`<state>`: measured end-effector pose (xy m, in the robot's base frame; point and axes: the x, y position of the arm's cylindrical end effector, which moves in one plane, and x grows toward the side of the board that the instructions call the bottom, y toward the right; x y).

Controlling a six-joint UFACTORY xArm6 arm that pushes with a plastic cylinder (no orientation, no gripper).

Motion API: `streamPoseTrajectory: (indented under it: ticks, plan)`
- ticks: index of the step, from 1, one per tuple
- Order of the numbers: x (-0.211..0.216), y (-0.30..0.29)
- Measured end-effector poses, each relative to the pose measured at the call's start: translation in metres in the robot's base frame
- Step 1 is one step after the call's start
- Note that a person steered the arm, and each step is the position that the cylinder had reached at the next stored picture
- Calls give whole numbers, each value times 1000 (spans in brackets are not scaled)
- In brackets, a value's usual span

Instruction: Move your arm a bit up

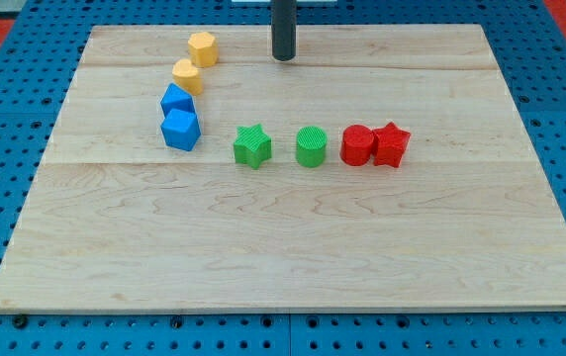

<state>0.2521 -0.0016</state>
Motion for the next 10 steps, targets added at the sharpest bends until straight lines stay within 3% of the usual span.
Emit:
streamPoseTrajectory:
  ticks: [10]
  plan:
    - [-35, 0]
